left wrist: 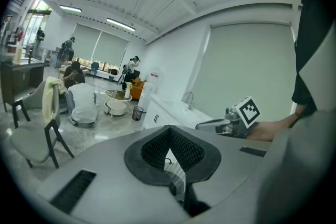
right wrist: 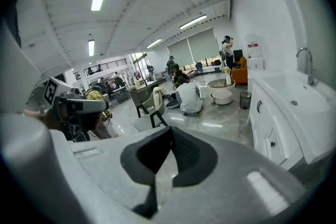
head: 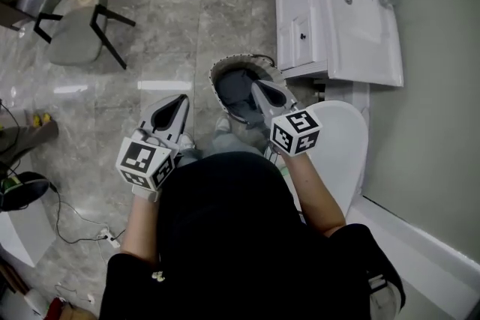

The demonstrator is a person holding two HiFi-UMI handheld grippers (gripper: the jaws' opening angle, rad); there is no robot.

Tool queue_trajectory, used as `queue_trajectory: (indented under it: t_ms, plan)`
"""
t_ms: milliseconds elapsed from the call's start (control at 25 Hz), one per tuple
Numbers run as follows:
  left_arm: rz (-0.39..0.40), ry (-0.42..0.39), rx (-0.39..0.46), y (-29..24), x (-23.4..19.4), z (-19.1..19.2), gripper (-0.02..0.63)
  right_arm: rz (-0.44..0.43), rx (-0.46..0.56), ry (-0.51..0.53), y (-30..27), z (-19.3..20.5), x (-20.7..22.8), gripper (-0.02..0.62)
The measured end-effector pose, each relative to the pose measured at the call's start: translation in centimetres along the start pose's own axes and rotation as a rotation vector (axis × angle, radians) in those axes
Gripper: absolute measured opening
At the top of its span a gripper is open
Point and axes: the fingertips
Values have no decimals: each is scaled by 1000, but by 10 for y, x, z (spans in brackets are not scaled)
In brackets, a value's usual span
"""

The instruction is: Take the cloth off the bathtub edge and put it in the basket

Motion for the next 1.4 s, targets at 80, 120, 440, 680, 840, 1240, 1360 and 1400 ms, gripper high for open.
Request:
queue_trajectory:
  t_ms: [80,120,440,680,840,1240,1360,1400]
  plan:
    - [13,-19,23,4,1,-11,12,4,51,19,14,-19,-8,-3]
    - [19,-29,33,5,2,-16,12,7,77,30,21,-28,-11,-3]
    - [69,-116,89,13,24,-53,12,37,238,96,72,-80,-27,-3]
    - [92,-152,118,18,34,-67,12,45,279,101,89,-89,-32,-3]
    - [99,-166,125,19,37,-73,12,41,287,109,93,-91,-34,-3]
    - [102,-166,132,19,36,-76,12,41,283,112,90,-88,-37,-3]
    - [101,-167,130,18,37,-75,12,37,287,110,90,-86,-36,-3]
    - [100,-167,129,17,37,-75,12,37,289,108,90,-86,-36,-3]
Point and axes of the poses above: the fingertips, and each gripper's own axes: y backward along the fingers, x to its right, z out of its underside, and after that the axes turned 6 degrees about -x, right-handed
